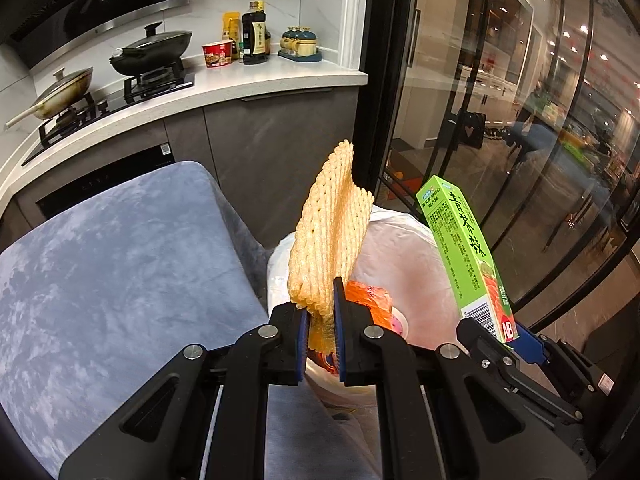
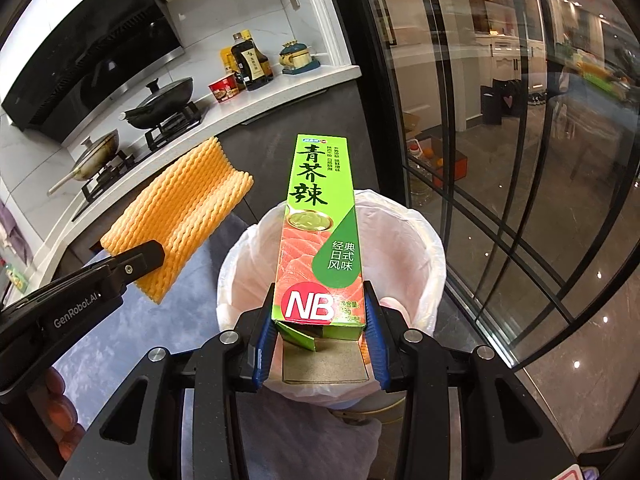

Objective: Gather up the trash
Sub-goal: 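Carry the green box and foam net over the bin and open both tools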

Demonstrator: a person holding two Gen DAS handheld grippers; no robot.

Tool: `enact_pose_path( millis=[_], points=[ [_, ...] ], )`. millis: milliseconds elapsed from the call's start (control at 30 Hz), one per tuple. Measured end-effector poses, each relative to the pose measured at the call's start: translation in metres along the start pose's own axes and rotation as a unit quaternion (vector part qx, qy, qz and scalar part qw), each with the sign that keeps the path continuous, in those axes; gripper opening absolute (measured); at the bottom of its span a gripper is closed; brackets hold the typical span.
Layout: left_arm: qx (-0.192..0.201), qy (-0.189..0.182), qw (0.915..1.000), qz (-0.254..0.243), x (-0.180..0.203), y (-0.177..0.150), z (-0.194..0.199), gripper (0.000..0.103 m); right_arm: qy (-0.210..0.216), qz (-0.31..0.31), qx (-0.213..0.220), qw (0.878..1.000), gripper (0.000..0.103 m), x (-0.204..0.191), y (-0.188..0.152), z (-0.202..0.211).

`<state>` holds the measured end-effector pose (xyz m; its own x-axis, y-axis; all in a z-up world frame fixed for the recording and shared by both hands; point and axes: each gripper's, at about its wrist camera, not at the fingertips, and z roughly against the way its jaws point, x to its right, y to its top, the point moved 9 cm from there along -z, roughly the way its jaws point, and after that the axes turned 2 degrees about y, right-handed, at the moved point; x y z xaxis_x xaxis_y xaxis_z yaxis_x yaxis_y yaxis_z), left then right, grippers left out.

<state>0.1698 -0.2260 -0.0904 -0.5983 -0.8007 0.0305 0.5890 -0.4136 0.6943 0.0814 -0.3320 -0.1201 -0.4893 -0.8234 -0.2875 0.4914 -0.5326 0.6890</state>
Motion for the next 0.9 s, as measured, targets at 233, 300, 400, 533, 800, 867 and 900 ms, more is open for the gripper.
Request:
enact_pose_path(
  millis=[233, 300, 400, 533, 800, 867, 900],
  points=[
    [-0.01, 0.002, 0.9999, 0.0, 0.007, -0.006, -0.005, 0.01, -0.001, -0.001, -0.01, 1.0, 0.037, 0.006, -0.004, -0.002],
    [-0.014, 0.003, 0.9999, 0.003, 0.008, -0.008, -0.006, 0.01, -0.001, -0.002, -0.013, 1.0, 0.037, 0.006, -0.006, -0.003],
    [-0.018, 0.003, 0.9998, 0.004, 0.009, -0.01, -0.008, 0.01, -0.001, -0.002, -0.017, 1.0, 0.037, 0.006, -0.008, -0.005],
    [-0.022, 0.003, 0.9997, 0.006, 0.01, -0.01, -0.009, 0.01, 0.0, -0.003, -0.02, 1.0, 0.037, 0.007, -0.009, -0.007],
    [-0.029, 0.005, 0.9995, 0.009, 0.013, -0.011, -0.012, 0.013, -0.003, -0.005, -0.019, 1.0, 0.039, 0.011, -0.005, -0.009],
    [-0.031, 0.005, 0.9995, 0.008, 0.013, -0.011, -0.014, 0.014, -0.003, -0.006, -0.019, 1.0, 0.039, 0.011, -0.003, -0.01],
    [-0.031, 0.006, 0.9995, 0.009, 0.013, -0.011, -0.014, 0.015, -0.004, -0.006, -0.018, 1.0, 0.039, 0.012, -0.002, -0.011]
  ],
)
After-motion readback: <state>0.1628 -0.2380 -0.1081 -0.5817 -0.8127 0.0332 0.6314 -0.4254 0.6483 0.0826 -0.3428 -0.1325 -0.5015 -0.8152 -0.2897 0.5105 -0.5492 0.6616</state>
